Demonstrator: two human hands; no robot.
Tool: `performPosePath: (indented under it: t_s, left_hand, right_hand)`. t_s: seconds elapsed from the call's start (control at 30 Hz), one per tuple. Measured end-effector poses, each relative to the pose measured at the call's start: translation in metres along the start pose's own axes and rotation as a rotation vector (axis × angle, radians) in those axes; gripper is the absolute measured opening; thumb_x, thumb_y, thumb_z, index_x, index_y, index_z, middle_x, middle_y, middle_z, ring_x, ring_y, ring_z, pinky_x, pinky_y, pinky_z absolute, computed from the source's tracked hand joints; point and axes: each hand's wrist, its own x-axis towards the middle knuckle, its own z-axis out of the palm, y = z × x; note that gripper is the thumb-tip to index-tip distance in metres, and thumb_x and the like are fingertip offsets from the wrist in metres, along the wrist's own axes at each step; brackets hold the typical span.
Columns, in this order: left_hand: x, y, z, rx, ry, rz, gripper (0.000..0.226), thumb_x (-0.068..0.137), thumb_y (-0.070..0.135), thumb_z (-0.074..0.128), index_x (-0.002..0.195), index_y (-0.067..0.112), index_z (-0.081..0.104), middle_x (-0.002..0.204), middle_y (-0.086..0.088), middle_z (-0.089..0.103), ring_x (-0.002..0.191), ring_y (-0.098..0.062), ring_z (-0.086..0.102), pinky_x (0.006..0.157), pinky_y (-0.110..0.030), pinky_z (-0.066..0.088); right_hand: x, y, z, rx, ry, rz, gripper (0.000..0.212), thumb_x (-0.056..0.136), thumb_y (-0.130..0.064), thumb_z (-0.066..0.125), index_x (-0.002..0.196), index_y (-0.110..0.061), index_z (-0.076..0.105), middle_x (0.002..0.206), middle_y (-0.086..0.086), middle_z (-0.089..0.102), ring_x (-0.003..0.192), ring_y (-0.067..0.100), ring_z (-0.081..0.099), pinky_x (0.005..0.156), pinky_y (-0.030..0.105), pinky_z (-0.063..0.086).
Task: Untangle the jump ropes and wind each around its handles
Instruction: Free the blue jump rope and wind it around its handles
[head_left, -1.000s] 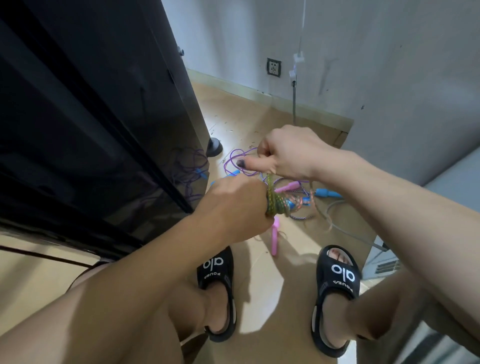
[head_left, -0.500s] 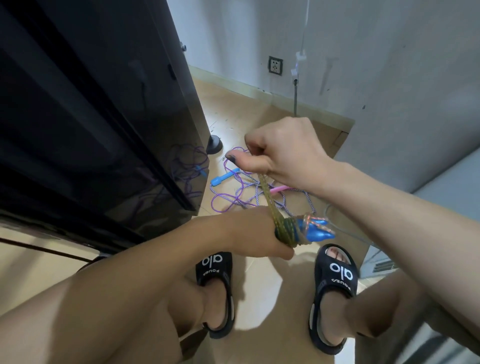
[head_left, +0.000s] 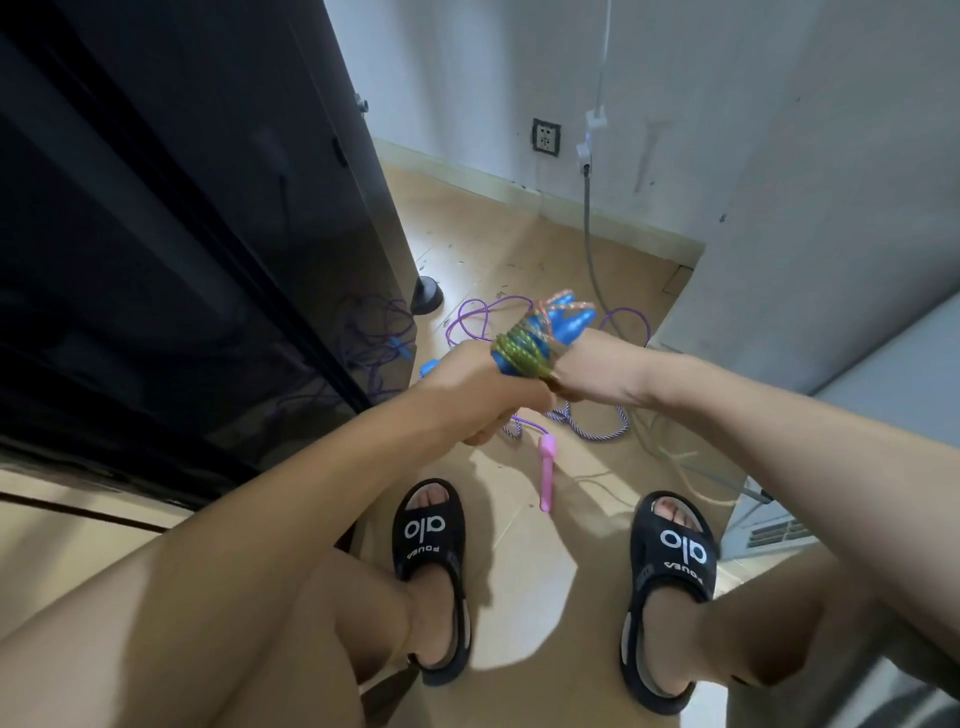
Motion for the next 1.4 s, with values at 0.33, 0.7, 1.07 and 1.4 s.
performPosePath:
  t_s: [0.33,0.7,1.07,1.4]
  left_hand:
    - [0.026,-0.008,-0.039,-0.159,0.259,-0.193,0.040,0.082,-0.008,0.057,0.058,0.017,0.037,0.055,-0.002,0.026,0.041,-0.012,0.019,0.040,-0.022,0.011]
    - [0.037,-0.021,-0.021,0.980,0.191,-0.097,0.022,0.083,0.023,0.062,0.068,0.014,0.049,0.073,-0.006,0.058,0.060,-0.018,0.049,0.050,-0.026,0.033]
    - [0.002,0.001,-0.003,0.980,0.077,0.265,0.028,0.077,0.017,0.063,0.060,0.017,0.042,0.055,0.005,0.046,0.051,-0.017,0.041,0.048,-0.027,0.034]
    - [0.018,0.000,-0.042,-0.244,0.248,-0.066,0.047,0.081,-0.008,0.054,0.054,0.022,0.031,0.050,0.000,0.023,0.040,-0.012,0.016,0.042,-0.019,0.010]
  right_hand:
    - [-0.021,-0.010,-0.008,-0.106,0.370,-0.018,0.054,0.102,-0.045,0.037,0.058,-0.014,0.030,0.050,0.000,0.036,0.056,0.025,0.034,0.053,0.033,0.030]
    - [-0.024,-0.032,-0.026,-0.398,0.648,-0.241,0.057,0.099,-0.054,0.043,0.061,-0.012,0.040,0.052,0.006,0.042,0.063,0.035,0.043,0.056,0.035,0.037]
    - [-0.001,-0.014,-0.024,-0.301,0.461,-0.050,0.064,0.094,-0.064,0.045,0.057,-0.012,0.040,0.049,0.004,0.040,0.059,0.029,0.039,0.053,0.032,0.030]
    - [-0.012,-0.008,-0.020,-0.085,0.451,0.045,0.057,0.101,-0.051,0.038,0.061,-0.011,0.031,0.053,0.004,0.037,0.059,0.029,0.036,0.055,0.034,0.031]
